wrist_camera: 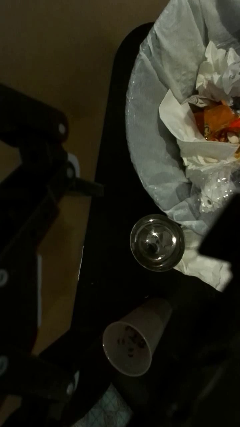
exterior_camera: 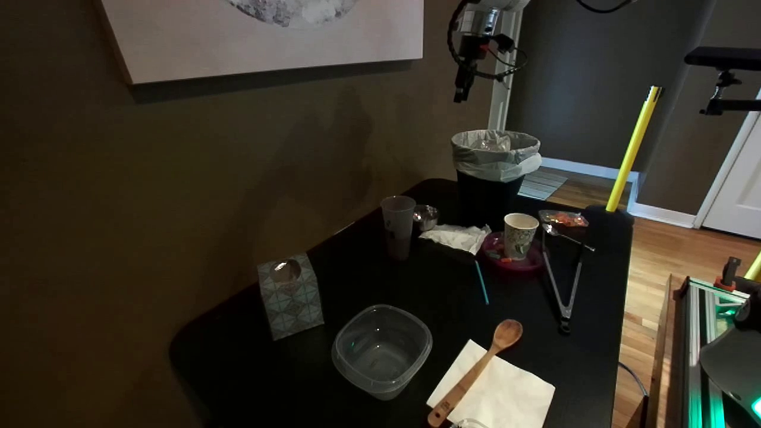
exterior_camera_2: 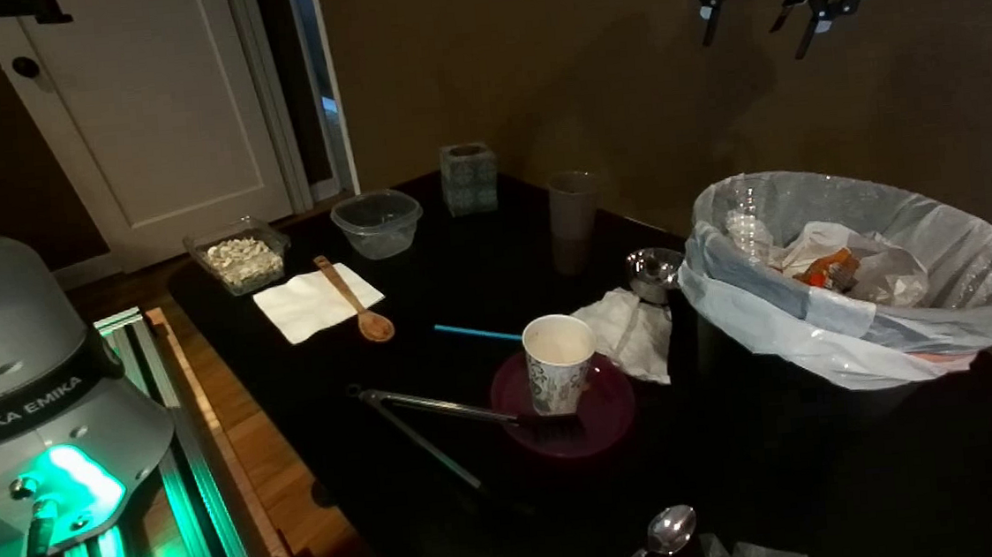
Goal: Move the black bin backwards.
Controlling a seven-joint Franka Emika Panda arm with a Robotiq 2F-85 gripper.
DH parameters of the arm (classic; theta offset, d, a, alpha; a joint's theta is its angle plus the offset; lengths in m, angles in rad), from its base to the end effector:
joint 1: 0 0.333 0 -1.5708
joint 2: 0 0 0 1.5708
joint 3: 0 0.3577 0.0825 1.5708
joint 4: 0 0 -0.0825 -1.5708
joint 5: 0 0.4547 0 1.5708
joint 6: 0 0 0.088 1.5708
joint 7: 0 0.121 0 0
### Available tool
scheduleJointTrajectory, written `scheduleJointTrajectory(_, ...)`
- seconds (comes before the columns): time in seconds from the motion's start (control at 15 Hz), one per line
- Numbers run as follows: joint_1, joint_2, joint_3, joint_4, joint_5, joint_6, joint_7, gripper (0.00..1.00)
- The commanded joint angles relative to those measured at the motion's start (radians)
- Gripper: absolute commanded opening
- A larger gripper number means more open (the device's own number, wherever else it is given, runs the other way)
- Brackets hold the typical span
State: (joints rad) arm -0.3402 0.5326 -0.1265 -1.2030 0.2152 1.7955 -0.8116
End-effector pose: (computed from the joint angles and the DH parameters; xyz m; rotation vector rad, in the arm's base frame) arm 0.7429 -0.3234 0.4939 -3.0136 -0.4910 -0.2123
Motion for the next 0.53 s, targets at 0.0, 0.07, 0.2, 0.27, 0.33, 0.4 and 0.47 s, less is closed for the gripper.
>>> scheduleJointTrajectory(0.0, 0.0, 0.0, 0.0, 0.0, 0.0, 0.0, 0.0, 1.0)
scheduleJointTrajectory(0.07, 0.029, -0.007, -0.024, -0.038, -0.033, 0.09, 0.081, 1.0)
scheduleJointTrajectory(0.2, 0.067, -0.024, -0.048, -0.113, -0.076, 0.212, 0.185, 1.0)
scheduleJointTrajectory(0.27, 0.088, -0.031, -0.056, -0.154, -0.106, 0.296, 0.221, 1.0)
scheduleJointTrajectory(0.33, 0.111, -0.031, -0.07, -0.187, -0.143, 0.37, 0.268, 1.0)
scheduleJointTrajectory(0.4, 0.142, -0.032, -0.09, -0.223, -0.199, 0.425, 0.326, 1.0)
scheduleJointTrajectory(0.47, 0.168, -0.033, -0.111, -0.259, -0.253, 0.479, 0.382, 1.0)
